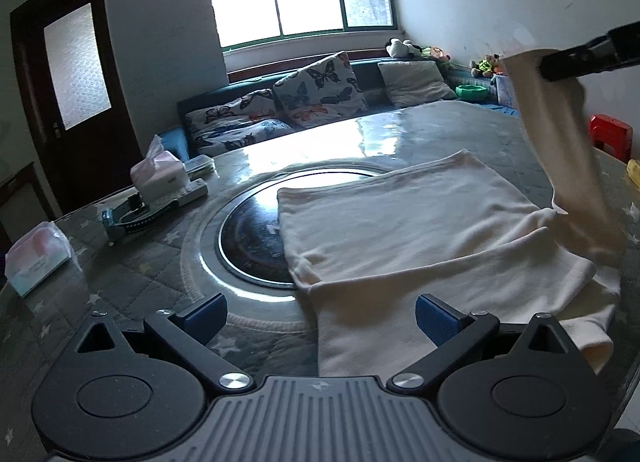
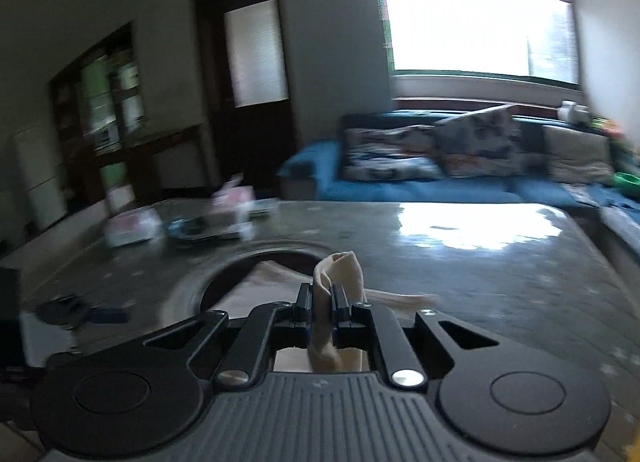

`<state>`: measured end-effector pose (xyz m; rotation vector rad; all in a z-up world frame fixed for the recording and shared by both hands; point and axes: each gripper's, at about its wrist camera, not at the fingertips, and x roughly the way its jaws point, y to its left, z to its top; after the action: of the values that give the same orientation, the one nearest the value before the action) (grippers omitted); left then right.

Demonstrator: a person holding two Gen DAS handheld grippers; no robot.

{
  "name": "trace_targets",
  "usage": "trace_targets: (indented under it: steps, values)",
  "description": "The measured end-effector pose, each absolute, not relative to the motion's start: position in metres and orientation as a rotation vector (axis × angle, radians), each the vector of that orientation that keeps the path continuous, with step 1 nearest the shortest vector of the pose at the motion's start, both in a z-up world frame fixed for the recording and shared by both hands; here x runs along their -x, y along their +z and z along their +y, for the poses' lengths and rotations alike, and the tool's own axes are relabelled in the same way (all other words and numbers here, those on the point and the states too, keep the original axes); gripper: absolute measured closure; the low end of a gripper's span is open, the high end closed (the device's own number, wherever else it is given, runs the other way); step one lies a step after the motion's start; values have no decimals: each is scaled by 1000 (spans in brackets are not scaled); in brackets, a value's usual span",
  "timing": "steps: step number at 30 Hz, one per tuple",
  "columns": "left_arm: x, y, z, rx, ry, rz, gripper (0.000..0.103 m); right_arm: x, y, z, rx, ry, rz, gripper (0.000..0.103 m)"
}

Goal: Fold clothes

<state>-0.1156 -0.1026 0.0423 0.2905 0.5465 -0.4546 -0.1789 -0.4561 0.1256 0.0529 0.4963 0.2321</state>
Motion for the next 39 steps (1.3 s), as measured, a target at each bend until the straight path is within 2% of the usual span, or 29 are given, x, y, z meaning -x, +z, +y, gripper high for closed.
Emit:
trace_targets:
  steps: [15, 18, 21, 23, 24, 26, 30, 35, 37, 39]
  values:
    - [117, 39, -77, -241, -400, 554, 0, 140, 72, -338, 66, 510, 662, 94]
    - [117, 39, -77, -243, -399, 555, 0, 138, 63, -328, 72, 553, 686, 88]
    - [118, 40, -78, -246, -400, 552, 0, 142, 65, -332, 75, 553, 674, 86]
    - [120, 43, -80, -250, -407, 542, 0, 144, 70, -343, 73, 528, 668, 81]
    - [121, 44, -82, -251, -412, 536, 0, 145, 72, -349, 73, 514, 666, 74]
    - [124, 47, -87, -257, -436, 520, 2, 146, 76, -362, 79, 482, 664, 72]
    - [127, 50, -99, -272, -494, 505, 18, 152, 78, -399, 108, 381, 678, 71]
    - [126, 46, -114, -294, -566, 517, 57, 157, 73, -453, 109, 229, 716, 72]
    - [126, 45, -119, -300, -595, 521, 64, 160, 69, -468, 104, 193, 734, 72]
    - [127, 43, -126, -308, -622, 526, 65, 164, 64, -477, 100, 180, 753, 73]
